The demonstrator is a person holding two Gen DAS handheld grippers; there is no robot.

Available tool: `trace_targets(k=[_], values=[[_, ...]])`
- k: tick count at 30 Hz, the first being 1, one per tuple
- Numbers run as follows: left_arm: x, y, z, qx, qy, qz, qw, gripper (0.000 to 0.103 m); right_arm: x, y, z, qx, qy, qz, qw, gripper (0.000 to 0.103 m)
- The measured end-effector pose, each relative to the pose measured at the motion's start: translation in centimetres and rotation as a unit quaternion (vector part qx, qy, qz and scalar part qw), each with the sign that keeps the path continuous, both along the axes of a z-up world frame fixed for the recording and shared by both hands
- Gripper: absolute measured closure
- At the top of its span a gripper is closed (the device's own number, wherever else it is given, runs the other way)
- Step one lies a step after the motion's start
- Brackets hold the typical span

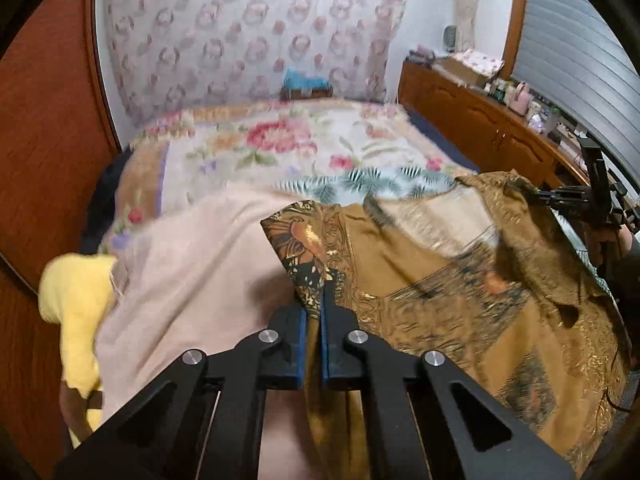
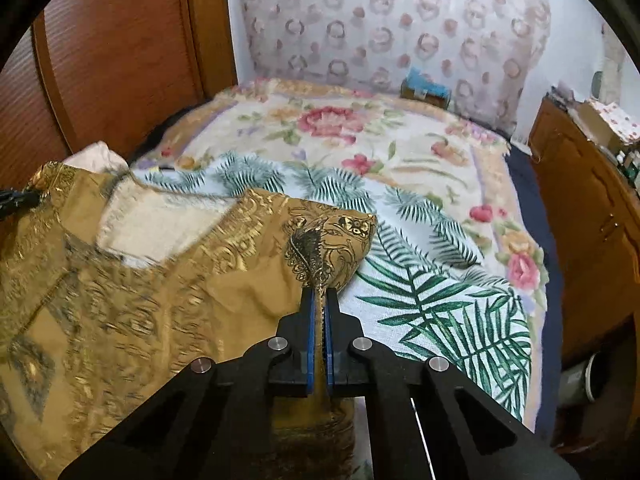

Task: Fold small clothes
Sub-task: 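Grasp the shirt collar edge with the right tool while the left tool grasps the shirt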

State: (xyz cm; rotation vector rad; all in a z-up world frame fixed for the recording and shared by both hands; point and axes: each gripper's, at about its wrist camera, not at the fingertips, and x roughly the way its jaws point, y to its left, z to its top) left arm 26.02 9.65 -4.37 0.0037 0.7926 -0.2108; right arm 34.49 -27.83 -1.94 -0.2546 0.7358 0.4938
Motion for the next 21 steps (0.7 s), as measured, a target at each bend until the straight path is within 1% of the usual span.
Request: trace_targets(k=[5, 8, 11, 15, 17, 20, 21], values=[[-3.6, -1.5, 4.2, -0.012, -0.053, -0.019, 0.9983, 0.097, -4.4, -1.5, 2.5, 0.035, -0.034, -0.005, 0.999, 0.100], [-6.5, -2.1, 6.1, -0.021, -0.078, -0.030, 0.9963, 0.097, -8.7, -2.7, 3.9, 0.048, -0.055, 0.005, 0.997, 0.100], [-10.1, -2.4, 7.5, -0.023, -0.103, -0.038, 0.9937, 0.097, -14.0, -4.4, 5.0, 0.057, -0.075, 0.012, 0.995, 0.100], [-16.1, -2.3, 8.2, -0.032, -0.124, -0.043, 0.9908, 0.097, -20.7, -7.1, 4.7, 0.073, -0.087, 0.021, 0.993, 0.100], [-19.5, -2.1, 8.0, -0.037, -0.129, -0.044, 0.9900, 0.097, -24.5, -8.5, 3.8, 0.078, -0.083, 0.025, 0.993, 0.100], [-23.5, -1.7, 7.0, -0.040, -0.120, -0.037, 0.9913, 0.097, -29.4, -10.5, 2.0, 0.087, -0.067, 0.024, 0.994, 0.100], [-24.8, -1.3, 6.5, -0.048, -0.117, -0.031, 0.9915, 0.097, -30.8, -11.2, 1.5, 0.088, -0.062, 0.022, 0.994, 0.100]])
